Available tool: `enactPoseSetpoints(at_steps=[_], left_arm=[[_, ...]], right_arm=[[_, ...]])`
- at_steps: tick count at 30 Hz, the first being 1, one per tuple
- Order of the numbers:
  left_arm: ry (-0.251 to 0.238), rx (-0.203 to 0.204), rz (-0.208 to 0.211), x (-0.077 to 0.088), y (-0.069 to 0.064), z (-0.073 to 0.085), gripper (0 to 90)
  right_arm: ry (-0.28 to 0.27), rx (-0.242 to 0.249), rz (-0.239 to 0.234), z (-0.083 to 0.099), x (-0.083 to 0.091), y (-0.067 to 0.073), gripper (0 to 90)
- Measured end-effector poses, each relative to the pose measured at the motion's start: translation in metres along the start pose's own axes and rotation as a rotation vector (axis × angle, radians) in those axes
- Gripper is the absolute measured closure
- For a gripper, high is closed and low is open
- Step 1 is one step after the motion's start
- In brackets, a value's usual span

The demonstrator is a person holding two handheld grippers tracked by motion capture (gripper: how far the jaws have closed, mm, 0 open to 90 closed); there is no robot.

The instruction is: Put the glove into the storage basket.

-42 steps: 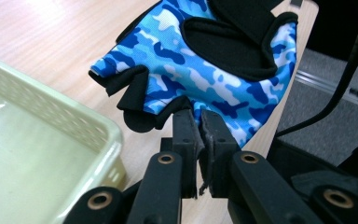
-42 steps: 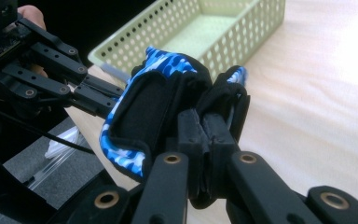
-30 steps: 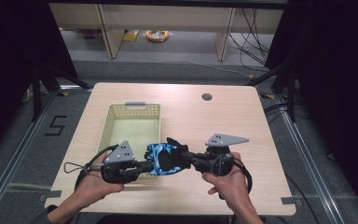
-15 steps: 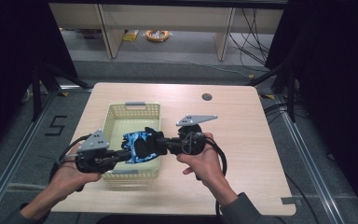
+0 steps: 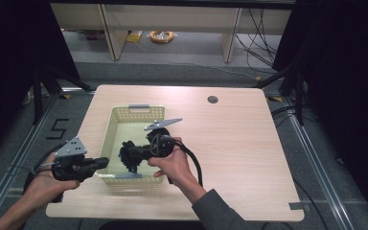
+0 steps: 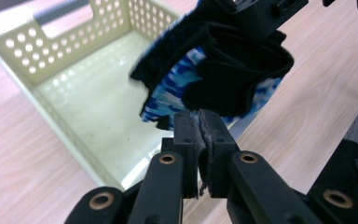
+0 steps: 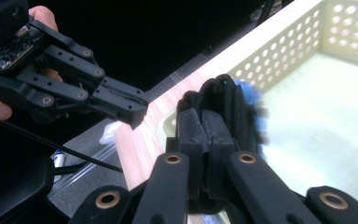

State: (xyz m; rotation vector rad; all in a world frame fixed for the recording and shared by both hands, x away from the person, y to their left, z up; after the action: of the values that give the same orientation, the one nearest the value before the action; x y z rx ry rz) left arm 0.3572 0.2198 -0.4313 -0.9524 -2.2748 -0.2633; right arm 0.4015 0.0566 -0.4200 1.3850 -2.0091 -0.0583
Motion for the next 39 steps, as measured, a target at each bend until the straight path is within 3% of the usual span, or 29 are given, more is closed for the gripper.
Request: enactPoseSetpoints(at_steps=[6, 12, 23, 24, 25, 27, 29, 31, 34, 35, 37, 39], left_arm=[[0.015, 0.024, -0.017, 0.002, 0.013, 0.009, 85.3], [0.006, 0.032, -0.012, 0.003, 0.015, 0.009, 84.3], [-0.013, 0.051, 0.004, 0.005, 0.003, 0.015, 72.1], [-0.005, 0.031, 0.005, 0.006, 0.002, 0.017, 71.8], [-0.017, 0.049, 0.004, 0.006, -0.001, 0.017, 70.9], [-0.002, 0.027, 0.015, 0.008, -0.003, 0.018, 69.8], [-0.029, 0.055, 0.017, 0.007, -0.007, 0.018, 67.3], [-0.009, 0.042, 0.026, 0.007, -0.007, 0.02, 63.9], [-0.014, 0.067, 0.044, 0.005, -0.012, 0.023, 55.7], [0.004, 0.054, 0.053, 0.004, -0.014, 0.026, 52.4], [-0.008, 0.077, 0.047, 0.001, -0.018, 0.028, 48.5], [0.001, 0.064, 0.054, -0.001, -0.024, 0.032, 46.9]], right_arm=[[-0.002, -0.044, -0.027, 0.001, -0.017, -0.003, 88.7], [-0.027, -0.097, -0.026, 0.001, -0.021, -0.011, 88.7], [-0.048, -0.129, -0.046, 0.0, -0.03, -0.013, 88.7], [-0.045, -0.132, -0.036, 0.001, -0.03, -0.013, 88.7], [-0.046, -0.131, -0.049, 0.001, -0.032, -0.012, 88.7], [-0.044, -0.14, -0.047, 0.001, -0.035, -0.01, 88.7], [-0.044, -0.145, -0.066, 0.003, -0.038, -0.009, 88.6], [-0.037, -0.151, -0.051, 0.006, -0.039, -0.01, 88.6], [-0.013, -0.168, -0.019, 0.013, -0.039, -0.016, 88.6], [-0.009, -0.164, -0.002, 0.016, -0.038, -0.02, 88.6], [0.001, -0.173, 0.019, 0.021, -0.036, -0.028, 88.5], [0.012, -0.167, 0.051, 0.027, -0.034, -0.037, 88.5]])
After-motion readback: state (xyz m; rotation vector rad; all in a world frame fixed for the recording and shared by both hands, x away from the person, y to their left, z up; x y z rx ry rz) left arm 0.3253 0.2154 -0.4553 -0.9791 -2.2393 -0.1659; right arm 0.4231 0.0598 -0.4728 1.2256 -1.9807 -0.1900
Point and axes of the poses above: each handheld gripper's, and its own axes: x roughly backward along the jaws, z roughly out of its underside, y roughly to its left, the point moved 7 cm from there along -x, roughly forward along the jaws, and after that the axes turned 1 degree about x, right-handed, at the moved point
